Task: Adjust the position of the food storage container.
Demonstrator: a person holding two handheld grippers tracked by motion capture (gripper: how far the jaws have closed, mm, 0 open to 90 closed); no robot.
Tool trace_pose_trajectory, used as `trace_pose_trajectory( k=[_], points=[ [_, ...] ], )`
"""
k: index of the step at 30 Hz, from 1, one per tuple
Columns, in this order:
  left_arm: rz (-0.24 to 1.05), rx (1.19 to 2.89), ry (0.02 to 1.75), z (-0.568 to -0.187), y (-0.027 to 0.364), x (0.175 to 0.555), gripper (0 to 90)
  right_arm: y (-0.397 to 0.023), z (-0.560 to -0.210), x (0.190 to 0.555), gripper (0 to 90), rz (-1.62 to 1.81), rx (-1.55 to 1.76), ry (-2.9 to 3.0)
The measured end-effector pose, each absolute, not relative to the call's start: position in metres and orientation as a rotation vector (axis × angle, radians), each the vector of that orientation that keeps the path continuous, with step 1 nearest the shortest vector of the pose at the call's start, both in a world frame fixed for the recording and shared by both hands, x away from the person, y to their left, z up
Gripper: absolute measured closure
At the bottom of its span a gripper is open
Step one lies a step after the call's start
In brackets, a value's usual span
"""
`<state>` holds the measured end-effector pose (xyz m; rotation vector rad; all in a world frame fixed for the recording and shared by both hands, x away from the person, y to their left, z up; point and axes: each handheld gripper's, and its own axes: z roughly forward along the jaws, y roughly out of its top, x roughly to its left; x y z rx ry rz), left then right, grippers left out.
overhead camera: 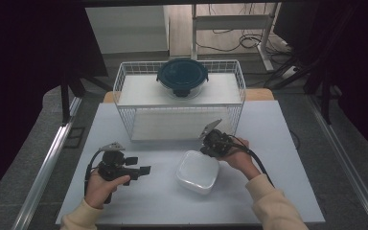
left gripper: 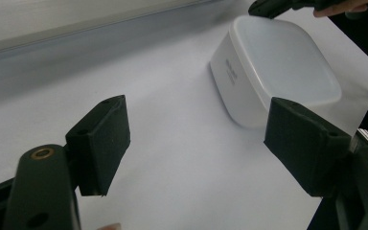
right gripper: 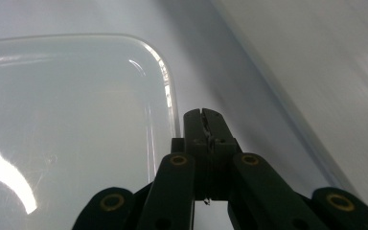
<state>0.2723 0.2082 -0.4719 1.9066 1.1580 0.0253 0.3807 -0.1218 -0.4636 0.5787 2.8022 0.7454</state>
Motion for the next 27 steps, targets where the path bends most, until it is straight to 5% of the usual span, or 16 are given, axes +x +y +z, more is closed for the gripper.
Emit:
trace_pose_trajectory(
  k=[11,27],
  points=[
    [0.021,1.905,1.165,-0.473,0.210,0.273,23.3,-0.103,-0.462,0.369,89.3,0.766,0.538,2.819],
    [0.013,1.893,1.183,-0.476,0.212,0.275,23.3,-0.166,-0.436,0.299,89.3,1.078,0.713,2.752]
  ],
)
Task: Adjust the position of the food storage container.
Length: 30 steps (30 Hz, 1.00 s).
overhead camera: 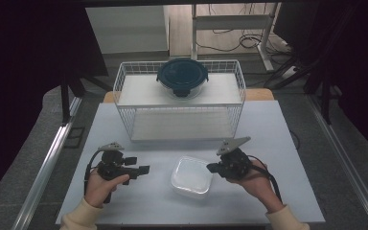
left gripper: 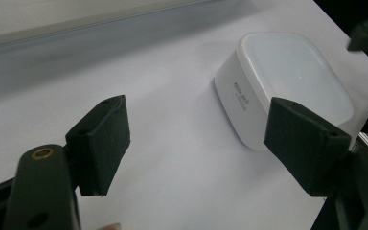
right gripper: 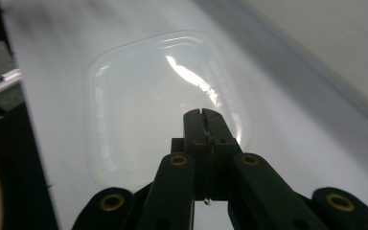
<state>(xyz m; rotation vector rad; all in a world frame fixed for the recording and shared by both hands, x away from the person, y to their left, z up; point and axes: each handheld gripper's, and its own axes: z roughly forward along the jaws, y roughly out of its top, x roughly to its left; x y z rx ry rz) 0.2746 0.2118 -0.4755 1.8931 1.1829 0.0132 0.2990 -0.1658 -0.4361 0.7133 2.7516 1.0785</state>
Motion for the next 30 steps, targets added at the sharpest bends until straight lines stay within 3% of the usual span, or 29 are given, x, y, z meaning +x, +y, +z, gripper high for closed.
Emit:
trace_pose_trajectory(
  k=[12,21,30],
  points=[
    [0.007,1.886,1.193,-0.477,0.214,0.274,23.3,-0.152,-0.458,0.243,89.3,1.107,0.577,2.860],
    [-0.007,1.879,1.184,-0.476,0.214,0.273,23.3,-0.131,-0.480,0.237,89.3,0.976,0.516,2.913],
    [0.001,1.885,1.185,-0.477,0.214,0.273,23.3,-0.137,-0.485,0.243,89.4,0.926,0.541,2.887]
  ],
)
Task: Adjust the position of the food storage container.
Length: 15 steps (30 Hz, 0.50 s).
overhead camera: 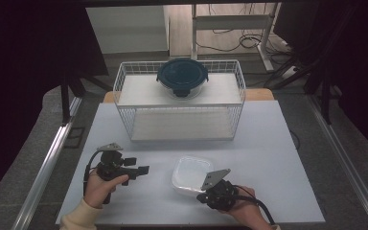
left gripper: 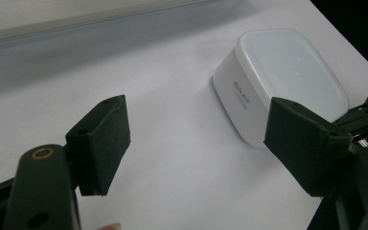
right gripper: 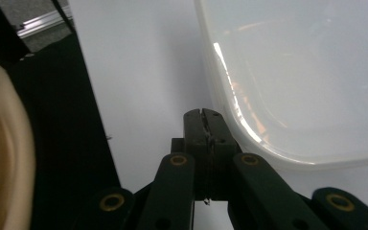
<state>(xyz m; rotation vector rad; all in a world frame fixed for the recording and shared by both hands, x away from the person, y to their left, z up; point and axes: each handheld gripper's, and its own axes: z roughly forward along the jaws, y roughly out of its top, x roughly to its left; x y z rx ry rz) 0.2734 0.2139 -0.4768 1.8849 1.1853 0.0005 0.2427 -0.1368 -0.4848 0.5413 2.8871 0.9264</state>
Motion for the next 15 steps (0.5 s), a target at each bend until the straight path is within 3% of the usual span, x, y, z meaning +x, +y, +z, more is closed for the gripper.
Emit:
trace_pose_trajectory(
  k=[15],
  points=[
    [0.002,1.886,1.186,-0.477,0.214,0.274,23.3,-0.168,-0.484,0.278,89.4,0.903,0.724,2.745]
  ],
)
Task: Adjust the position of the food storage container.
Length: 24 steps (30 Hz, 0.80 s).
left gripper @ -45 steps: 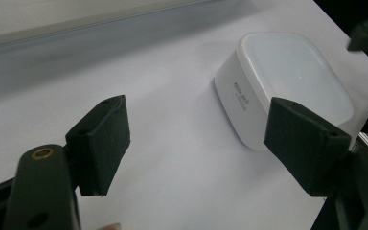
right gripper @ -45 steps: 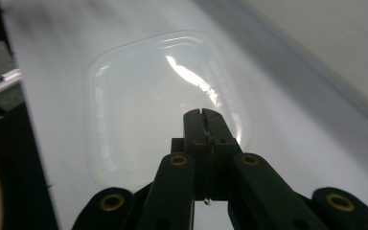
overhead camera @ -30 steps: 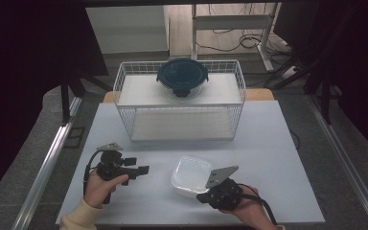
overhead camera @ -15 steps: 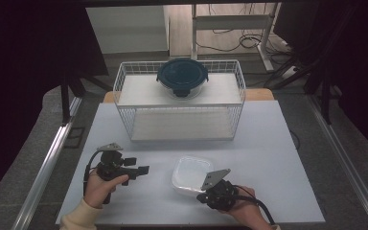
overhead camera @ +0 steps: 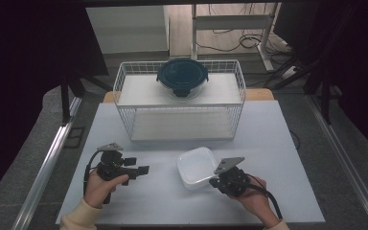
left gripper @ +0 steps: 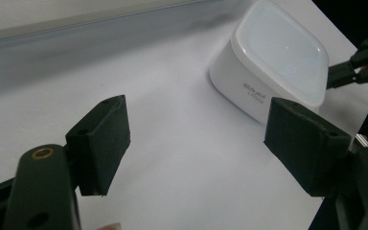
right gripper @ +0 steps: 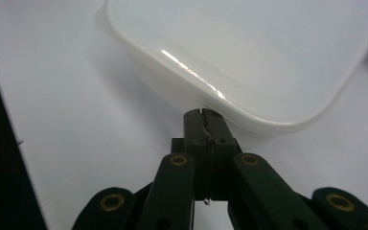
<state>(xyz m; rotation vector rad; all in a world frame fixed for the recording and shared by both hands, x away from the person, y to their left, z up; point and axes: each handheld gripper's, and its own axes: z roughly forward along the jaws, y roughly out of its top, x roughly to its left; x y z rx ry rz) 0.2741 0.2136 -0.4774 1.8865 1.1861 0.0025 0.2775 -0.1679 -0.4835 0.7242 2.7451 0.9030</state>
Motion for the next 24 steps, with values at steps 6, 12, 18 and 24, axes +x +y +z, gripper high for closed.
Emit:
trace_pose_trajectory(
  k=[6,12,18,24],
  points=[
    [0.003,1.889,1.188,-0.478,0.213,0.274,23.3,-0.171,-0.485,0.292,89.4,0.895,0.777,2.705],
    [0.003,1.887,1.191,-0.478,0.214,0.274,23.3,-0.174,-0.478,0.287,89.4,0.901,0.778,2.685],
    [0.000,1.884,1.189,-0.477,0.215,0.274,23.3,-0.165,-0.448,0.282,89.4,1.008,0.765,2.640],
    [0.000,1.872,1.193,-0.477,0.216,0.274,23.4,-0.117,-0.439,0.310,89.4,1.026,0.731,2.653]
  ],
)
